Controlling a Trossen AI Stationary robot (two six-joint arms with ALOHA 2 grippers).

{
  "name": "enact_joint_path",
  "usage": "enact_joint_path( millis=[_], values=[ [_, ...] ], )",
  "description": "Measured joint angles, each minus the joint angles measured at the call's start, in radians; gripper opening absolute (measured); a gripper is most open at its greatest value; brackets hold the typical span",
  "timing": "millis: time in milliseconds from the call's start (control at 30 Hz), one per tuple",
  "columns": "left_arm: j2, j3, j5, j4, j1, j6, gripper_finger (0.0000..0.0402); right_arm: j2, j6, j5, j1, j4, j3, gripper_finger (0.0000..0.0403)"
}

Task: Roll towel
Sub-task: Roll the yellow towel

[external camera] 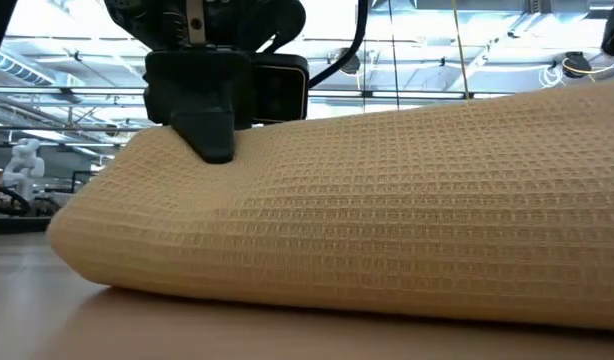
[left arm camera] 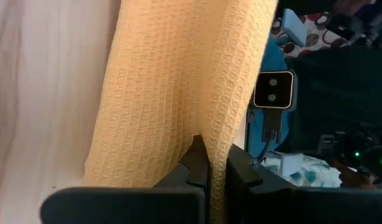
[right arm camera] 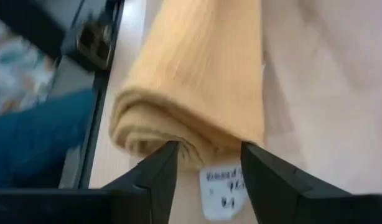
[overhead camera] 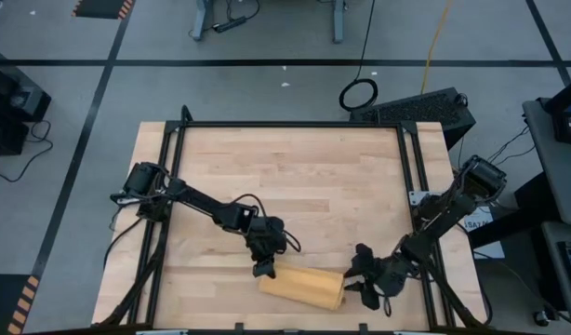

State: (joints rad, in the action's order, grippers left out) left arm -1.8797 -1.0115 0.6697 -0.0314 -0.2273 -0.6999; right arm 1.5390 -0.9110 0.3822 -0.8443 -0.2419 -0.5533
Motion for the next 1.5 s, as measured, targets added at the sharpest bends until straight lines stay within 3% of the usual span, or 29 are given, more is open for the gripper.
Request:
enact_joint_path(
  millis=[133, 267, 400, 600, 767, 867, 1033, 1500],
  values=[
    [0.000, 0.000, -0.001, -0.001, 0.000, -0.002, 0.0018, -0.001, -0.038, 0.167, -0.063, -0.027, 0.000, 0.0169],
    [0.000, 0.000, -0.001, -0.002, 0.000, -0.017, 0.0018, -0.001, -0.069, 0.191, -0.126, -0.027, 0.000, 0.0193],
    [0.000, 0.000, 0.004, -0.004, 0.000, -0.019, 0.0018, -0.001, -0.067, 0.217, -0.178, -0.028, -0.001, 0.0235],
    [0.000, 0.000, 0.007, -0.005, 0.000, -0.020, 0.0018, 0.000, -0.003, 0.452, -0.212, -0.071, -0.001, 0.0312],
    [0.000, -0.001, 0.008, -0.005, 0.003, -0.025, 0.0018, 0.030, 0.123, 0.531, -0.196, -0.239, -0.003, 0.0378],
    [0.000, -0.002, 0.014, -0.005, 0.005, -0.028, 0.0018, 0.055, 0.164, 0.540, -0.177, -0.282, -0.013, 0.0390],
    [0.000, -0.002, 0.024, -0.006, 0.005, -0.036, 0.0018, 0.112, 0.138, 0.577, -0.145, -0.281, -0.037, 0.0336],
    [0.000, -0.002, 0.024, -0.014, 0.005, -0.048, 0.0021, 0.241, 0.047, 0.516, -0.099, -0.245, -0.097, 0.0022]
  ],
)
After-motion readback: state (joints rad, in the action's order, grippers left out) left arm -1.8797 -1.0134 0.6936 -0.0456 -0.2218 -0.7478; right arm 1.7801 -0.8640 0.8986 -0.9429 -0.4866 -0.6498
